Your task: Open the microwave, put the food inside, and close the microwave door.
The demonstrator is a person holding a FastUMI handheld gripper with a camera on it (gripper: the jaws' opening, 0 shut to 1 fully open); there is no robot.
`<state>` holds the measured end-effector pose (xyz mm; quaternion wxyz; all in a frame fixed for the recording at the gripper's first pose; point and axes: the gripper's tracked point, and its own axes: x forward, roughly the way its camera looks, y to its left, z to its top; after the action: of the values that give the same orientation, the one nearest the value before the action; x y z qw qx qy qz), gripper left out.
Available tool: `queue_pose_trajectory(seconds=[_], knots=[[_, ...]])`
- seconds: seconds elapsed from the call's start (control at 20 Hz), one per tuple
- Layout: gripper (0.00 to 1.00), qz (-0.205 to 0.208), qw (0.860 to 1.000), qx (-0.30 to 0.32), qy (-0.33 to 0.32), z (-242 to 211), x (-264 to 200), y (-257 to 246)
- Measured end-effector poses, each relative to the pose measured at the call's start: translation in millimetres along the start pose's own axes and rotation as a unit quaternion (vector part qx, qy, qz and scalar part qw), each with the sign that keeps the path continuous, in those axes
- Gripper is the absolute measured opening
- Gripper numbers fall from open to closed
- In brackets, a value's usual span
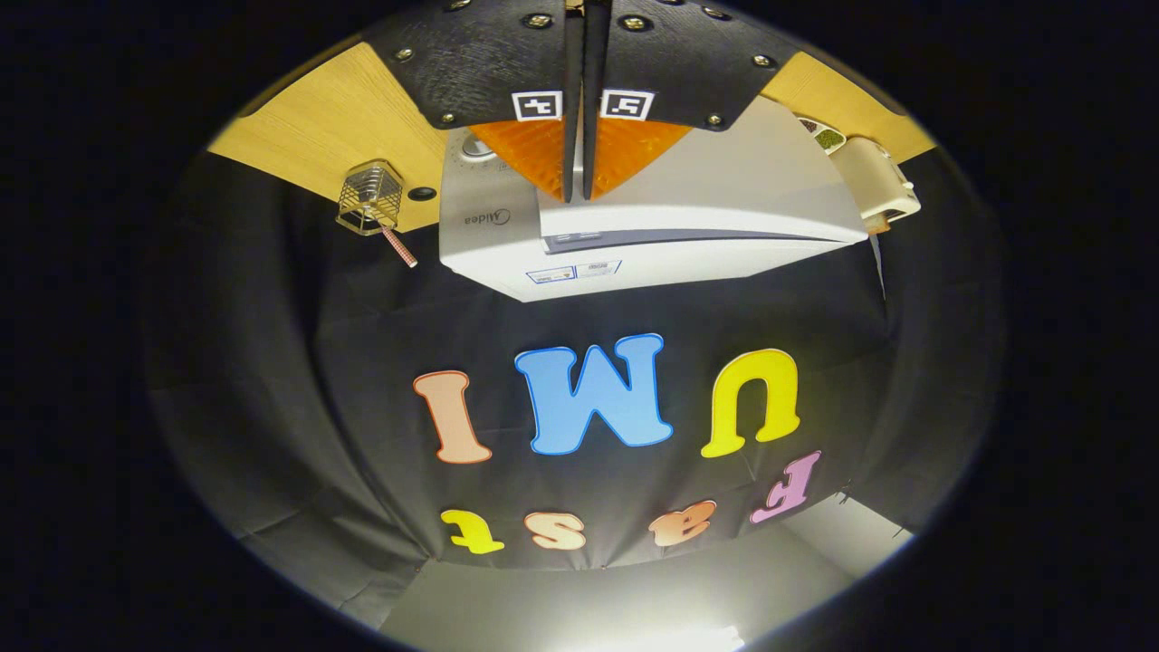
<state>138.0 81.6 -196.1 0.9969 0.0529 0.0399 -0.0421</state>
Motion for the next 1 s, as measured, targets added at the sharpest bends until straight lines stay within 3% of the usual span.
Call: queue_pose_trajectory(seconds=[0.2, 1.0], knots=[[0.01, 0.014, 1.0, -0.005, -0.001, 1, 21, -2], [0.04, 0.017, 0.999, -0.034, 0.004, 2, 32, -6]])
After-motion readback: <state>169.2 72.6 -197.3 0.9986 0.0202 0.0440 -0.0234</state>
